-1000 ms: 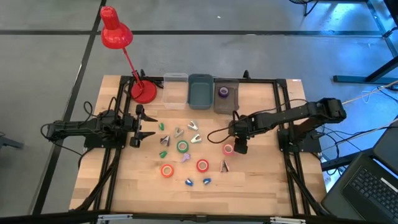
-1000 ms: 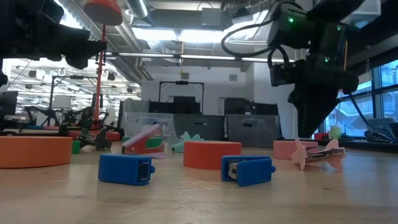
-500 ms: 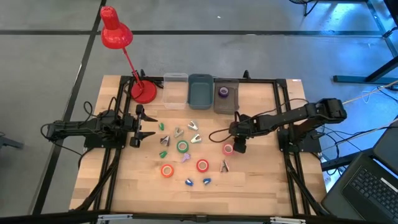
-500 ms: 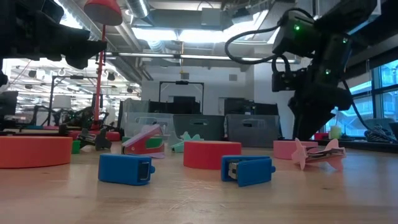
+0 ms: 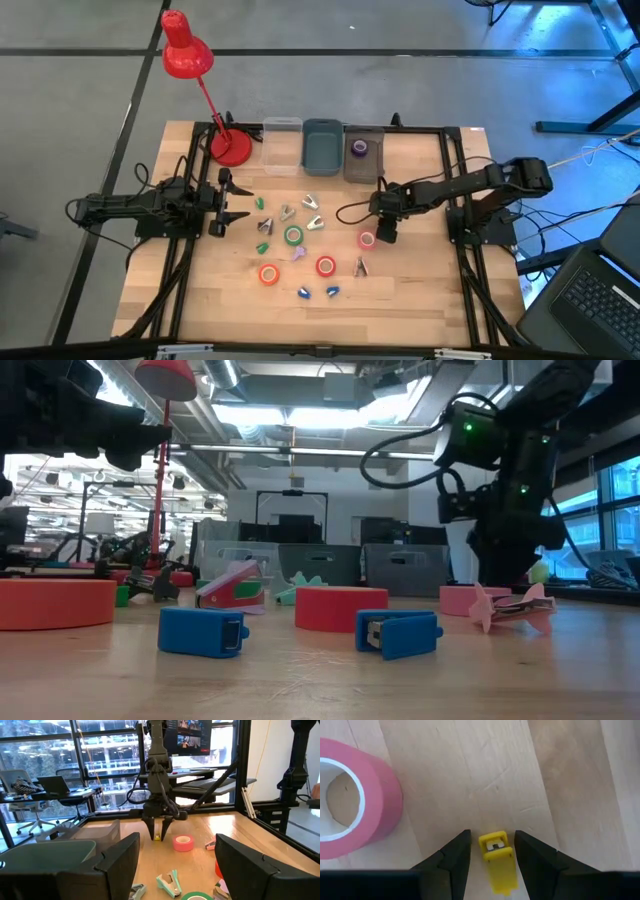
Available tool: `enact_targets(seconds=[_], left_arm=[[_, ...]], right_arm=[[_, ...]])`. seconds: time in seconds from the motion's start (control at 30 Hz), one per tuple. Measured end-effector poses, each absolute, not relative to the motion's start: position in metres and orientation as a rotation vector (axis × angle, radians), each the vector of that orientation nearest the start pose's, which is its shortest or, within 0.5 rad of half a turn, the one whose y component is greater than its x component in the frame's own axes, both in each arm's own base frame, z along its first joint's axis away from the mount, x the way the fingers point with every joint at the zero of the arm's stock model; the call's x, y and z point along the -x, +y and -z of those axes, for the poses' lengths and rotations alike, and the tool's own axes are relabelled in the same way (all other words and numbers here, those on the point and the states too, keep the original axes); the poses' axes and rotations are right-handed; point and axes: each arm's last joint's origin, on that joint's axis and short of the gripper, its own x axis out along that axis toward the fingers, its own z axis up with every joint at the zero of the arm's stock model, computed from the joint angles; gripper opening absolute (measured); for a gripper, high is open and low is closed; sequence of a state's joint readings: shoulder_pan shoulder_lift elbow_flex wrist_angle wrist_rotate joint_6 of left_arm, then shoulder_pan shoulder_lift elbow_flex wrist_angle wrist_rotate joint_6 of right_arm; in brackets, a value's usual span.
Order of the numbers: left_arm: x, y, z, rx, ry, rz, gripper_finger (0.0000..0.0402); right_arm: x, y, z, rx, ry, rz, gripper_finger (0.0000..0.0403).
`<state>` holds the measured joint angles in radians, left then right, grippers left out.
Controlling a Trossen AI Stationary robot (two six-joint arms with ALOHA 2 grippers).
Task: Pick and place Stapler, Stapler remover, tape
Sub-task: Put the yellow stapler into the blue bin
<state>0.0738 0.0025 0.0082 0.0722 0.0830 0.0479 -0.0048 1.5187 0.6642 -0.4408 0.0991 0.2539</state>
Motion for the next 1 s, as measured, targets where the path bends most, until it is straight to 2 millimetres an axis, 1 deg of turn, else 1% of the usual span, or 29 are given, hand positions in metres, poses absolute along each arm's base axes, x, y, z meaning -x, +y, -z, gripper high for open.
enact_targets(seconds=[0.13,0.23,0.3,0.4,0.43,0.57,0.7,0.87,0.93,1.0], left_arm=[[-0.097,0.005,-0.173,-0.054,-0.078,0.008,0.0248],[-0.097,0.005,-0.173,-0.054,-0.079,0.007,0.0248],[-0.097,0.005,-0.173,-0.054,-0.079,0.007,0.0248],[-0.097,0.005,-0.173,-0.054,-0.079,0.007,0.0248],[-0.097,0.005,-0.173,-0.054,-0.079,0.007,0.0248],[-0.097,0.005,-0.173,-0.054,-0.080,0.008,0.0248],[-0.097,0.005,-0.173,-0.054,-0.080,0.008,0.0248],[-0.097,0.005,-0.173,-0.054,-0.080,0.008,0.0248],[-0.097,0.005,-0.173,-0.054,-0.080,0.007,0.0248],[-0.097,0.005,-0.173,-0.054,-0.080,0.007,0.0248]], right_arm=[[-0.239,-0.004,-0.128,-0.155,1.281,0.253,0.0153],[-0.239,-0.004,-0.127,-0.152,1.282,0.250,0.0138],[-0.239,-0.004,-0.127,-0.156,1.282,0.247,0.0116],[-0.239,-0.003,-0.127,-0.166,1.284,0.235,0.0068],[-0.239,-0.003,-0.127,-0.170,1.286,0.230,0.0058],[-0.240,-0.003,-0.128,-0.187,1.287,0.214,0.0060],[-0.245,-0.002,-0.133,-0.201,1.284,0.193,0.0060],[-0.266,-0.001,-0.161,-0.193,1.221,0.112,0.0060],[-0.275,-0.001,-0.176,-0.171,1.202,0.096,0.0060],[-0.286,-0.004,-0.196,-0.154,1.167,0.084,0.0060]])
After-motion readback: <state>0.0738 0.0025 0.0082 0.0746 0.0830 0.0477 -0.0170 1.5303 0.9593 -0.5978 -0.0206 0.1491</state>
